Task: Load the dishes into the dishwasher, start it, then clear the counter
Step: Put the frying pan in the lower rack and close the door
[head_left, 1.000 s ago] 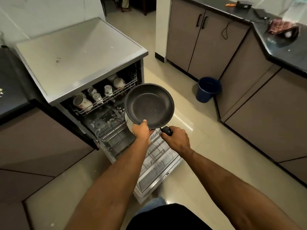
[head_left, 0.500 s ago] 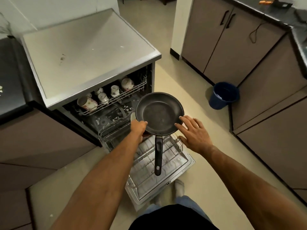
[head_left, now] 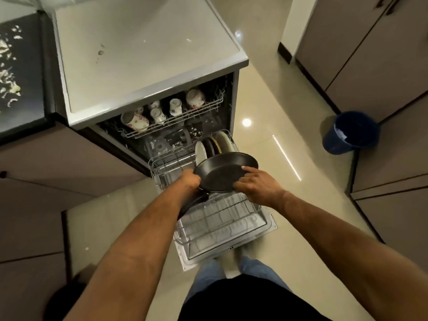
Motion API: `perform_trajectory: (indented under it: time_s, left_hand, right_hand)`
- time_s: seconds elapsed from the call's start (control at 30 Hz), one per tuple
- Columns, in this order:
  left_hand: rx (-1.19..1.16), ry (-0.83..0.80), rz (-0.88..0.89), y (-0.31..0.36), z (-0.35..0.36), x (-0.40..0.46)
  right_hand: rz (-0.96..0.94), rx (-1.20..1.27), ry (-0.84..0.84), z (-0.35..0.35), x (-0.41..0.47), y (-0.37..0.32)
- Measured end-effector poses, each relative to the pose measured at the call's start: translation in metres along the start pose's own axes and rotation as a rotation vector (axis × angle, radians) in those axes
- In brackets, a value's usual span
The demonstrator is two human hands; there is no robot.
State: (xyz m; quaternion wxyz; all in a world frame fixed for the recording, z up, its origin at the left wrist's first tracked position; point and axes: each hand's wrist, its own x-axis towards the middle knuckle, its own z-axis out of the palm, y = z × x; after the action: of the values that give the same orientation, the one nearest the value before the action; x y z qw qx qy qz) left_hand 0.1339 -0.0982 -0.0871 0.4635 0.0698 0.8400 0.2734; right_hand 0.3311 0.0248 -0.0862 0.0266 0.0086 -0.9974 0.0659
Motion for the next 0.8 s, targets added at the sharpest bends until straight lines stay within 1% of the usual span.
perform_trajectory:
  time_s: [0.07,0.13,0.2,0.27,0.43,0.57,0.8]
  left_hand:
    - [0.167,-0.048,0.002,-0.013,0.006,0.008]
    - [0.248,-0.159,-0.023,-0.023,0.011,0.003]
    - [0.339,-0.247,-0.046,-0.033,0.014,0.000]
    - [0.472,-0.285,-0.024,-0.049,0.016,0.008]
    - [0.604,-0.305,0.165,-0.115,0.027,0.047]
    - [0.685,-0.244,0.178,-0.164,0.045,0.088]
    - [0.705,-0.221,0.151,-0.235,0.089,0.170]
  right_hand:
    - [-0.006,0.060,-0.092,0.009,0.006,-0.001]
    - [0.007,0.109,-0.173,0.019,0.011,-0.002]
    - [0.057,0.151,-0.242,0.028,0.017,-0.002]
    - [0.093,0.172,-0.299,0.040,0.021,-0.002]
    - [0.203,0.202,-0.454,0.090,0.031,0.003]
    - [0.243,0.212,-0.536,0.140,0.038,0.001]
    - [0.184,0.150,-0.618,0.244,0.043,0.001]
